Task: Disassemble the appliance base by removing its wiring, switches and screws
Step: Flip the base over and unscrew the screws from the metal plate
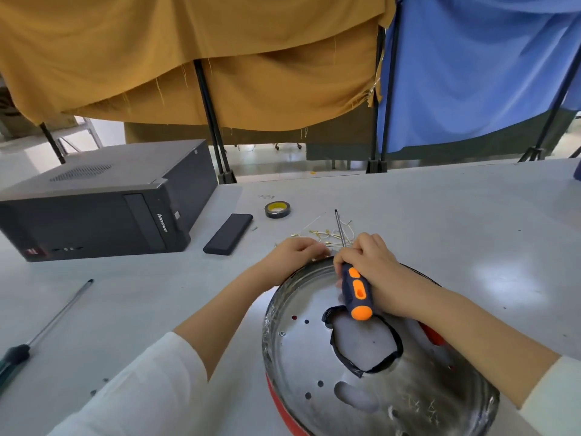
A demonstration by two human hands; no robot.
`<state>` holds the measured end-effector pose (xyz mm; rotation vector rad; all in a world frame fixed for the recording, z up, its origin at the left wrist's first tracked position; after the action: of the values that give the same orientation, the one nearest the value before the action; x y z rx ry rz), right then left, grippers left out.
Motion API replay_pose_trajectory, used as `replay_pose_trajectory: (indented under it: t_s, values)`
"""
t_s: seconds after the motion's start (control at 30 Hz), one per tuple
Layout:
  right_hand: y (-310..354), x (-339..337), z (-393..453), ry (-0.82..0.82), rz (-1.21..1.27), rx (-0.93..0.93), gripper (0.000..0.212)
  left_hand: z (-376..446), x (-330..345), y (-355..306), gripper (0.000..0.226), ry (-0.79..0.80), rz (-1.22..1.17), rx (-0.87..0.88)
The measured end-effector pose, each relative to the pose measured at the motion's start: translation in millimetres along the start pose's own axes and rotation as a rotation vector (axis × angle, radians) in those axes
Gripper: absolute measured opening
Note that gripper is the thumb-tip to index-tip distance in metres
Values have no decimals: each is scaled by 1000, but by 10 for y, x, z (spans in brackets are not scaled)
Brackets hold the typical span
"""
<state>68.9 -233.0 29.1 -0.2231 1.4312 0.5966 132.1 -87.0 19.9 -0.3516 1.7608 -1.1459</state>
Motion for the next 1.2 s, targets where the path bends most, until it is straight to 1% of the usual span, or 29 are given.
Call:
replay_pose_trajectory:
  t_s: [0.03,0.1,0.13,0.17,0.27,0.33,0.4,0.43,0.47,0.53,0.6,0.67,0.73,0.83,0.9,1.0,1.07,1.13,1.2]
  values:
    - [25,-43,2,10,37,6,38,-77,31,-51,27,49,-83,3]
    - [62,-143,-21,19,167,17,34,-228,29,-83,32,97,-243,9]
    - [71,-184,-43,16,190,27,33,-290,34,-69,34,119,-312,3]
    - [79,-228,-67,4,150,35,33,-345,58,-53,34,144,-352,-5]
    - [129,-357,-127,11,-33,37,50,-485,161,-30,30,169,-349,-2]
    - [164,-426,-171,-2,-33,31,58,-575,176,-16,35,117,-349,1]
    - [155,-441,-225,-50,-44,52,64,-681,160,8,40,42,-323,-15]
    - [133,-431,-252,-65,-28,73,62,-742,144,20,42,-2,-304,-28]
    - [101,-408,-278,-74,21,96,55,-806,122,36,43,-49,-283,-44]
    - [45,-361,-330,-83,164,131,42,-927,83,91,45,-145,-249,-80]
    - [9,-329,-388,-116,259,138,40,-1047,63,136,47,-224,-239,-112]
    - [-23,-301,-434,-142,296,158,39,-1143,53,180,49,-267,-242,-143]
    - [-48,-277,-447,-146,313,182,37,-1200,50,193,50,-253,-242,-177]
    - [-47,-238,-428,-98,325,187,37,-1193,7,132,45,-196,-166,-220]
    - [-56,-211,-426,-62,305,192,37,-1129,-49,43,44,-196,-65,-211]
    - [-73,-190,-445,-38,281,203,39,-927,-93,-160,46,-204,229,-151]
    - [-73,-188,-464,-27,297,185,43,-752,-19,-322,47,-146,413,-98]
    - [-65,-215,-481,-32,340,165,46,-597,111,-440,48,-46,490,-73]
    - [-56,-267,-494,-74,410,136,47,-493,210,-467,42,2,565,-96]
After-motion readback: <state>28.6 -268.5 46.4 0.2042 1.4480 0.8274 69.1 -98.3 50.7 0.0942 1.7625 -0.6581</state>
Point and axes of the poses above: each hand's wrist, its own z-axis towards the middle knuckle, its own x-axis out of the palm, y = z × x, the point moved 5 cm from there along z, towards the middle knuckle, and after that the axes turned 10 degrees about y, right-handed, at the moved point
